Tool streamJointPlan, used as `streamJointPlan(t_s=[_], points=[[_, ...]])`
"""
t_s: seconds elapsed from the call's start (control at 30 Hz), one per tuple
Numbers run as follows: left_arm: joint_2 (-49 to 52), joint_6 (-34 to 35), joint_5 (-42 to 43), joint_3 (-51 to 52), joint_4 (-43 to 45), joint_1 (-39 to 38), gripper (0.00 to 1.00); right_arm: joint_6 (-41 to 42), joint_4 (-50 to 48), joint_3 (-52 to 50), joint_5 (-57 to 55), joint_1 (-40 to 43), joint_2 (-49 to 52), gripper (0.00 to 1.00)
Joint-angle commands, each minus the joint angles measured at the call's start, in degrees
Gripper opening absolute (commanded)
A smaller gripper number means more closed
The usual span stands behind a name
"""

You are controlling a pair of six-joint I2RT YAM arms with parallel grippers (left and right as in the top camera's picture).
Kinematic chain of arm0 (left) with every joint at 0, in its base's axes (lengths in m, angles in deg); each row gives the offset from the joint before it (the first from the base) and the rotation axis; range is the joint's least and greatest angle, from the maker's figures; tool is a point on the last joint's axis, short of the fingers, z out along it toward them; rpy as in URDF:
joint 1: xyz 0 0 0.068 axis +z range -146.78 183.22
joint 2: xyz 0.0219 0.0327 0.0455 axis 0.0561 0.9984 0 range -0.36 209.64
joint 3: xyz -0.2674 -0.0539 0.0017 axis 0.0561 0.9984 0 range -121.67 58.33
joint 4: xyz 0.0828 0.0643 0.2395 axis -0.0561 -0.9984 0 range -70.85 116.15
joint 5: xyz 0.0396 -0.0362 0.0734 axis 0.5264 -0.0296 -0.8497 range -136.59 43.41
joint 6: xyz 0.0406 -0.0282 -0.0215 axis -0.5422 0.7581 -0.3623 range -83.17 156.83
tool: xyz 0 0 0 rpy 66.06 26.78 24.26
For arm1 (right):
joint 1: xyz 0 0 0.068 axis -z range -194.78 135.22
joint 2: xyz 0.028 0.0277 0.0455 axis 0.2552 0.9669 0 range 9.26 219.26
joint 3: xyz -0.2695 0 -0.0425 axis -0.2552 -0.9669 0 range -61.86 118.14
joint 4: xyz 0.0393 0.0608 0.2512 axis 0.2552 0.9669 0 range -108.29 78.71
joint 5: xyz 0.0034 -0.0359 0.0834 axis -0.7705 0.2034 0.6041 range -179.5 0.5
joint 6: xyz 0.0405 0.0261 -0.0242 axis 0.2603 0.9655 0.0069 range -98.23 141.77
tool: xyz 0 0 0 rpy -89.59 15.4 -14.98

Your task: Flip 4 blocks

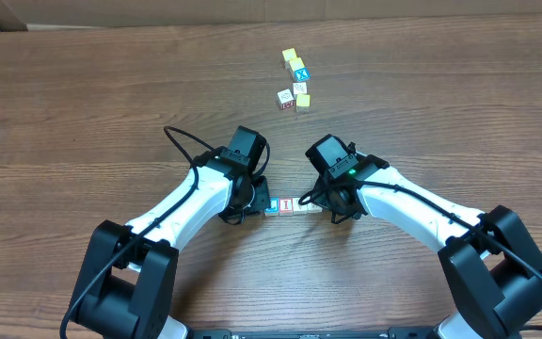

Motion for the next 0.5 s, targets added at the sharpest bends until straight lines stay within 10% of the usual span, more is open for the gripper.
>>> streamJointPlan(t_s=[0.0,0.47], points=[[-0.1,0.7,1.4,0.5,0.4,-0.4,0.04,0.6,-0.4,-0.3,-0.2,-0.3,0.3,0.04],[-0.1,0.5,1.2,1.1,0.4,-0.4,0.04,0.6,-0.4,-0.3,-0.2,-0.3,0.3,0.04]])
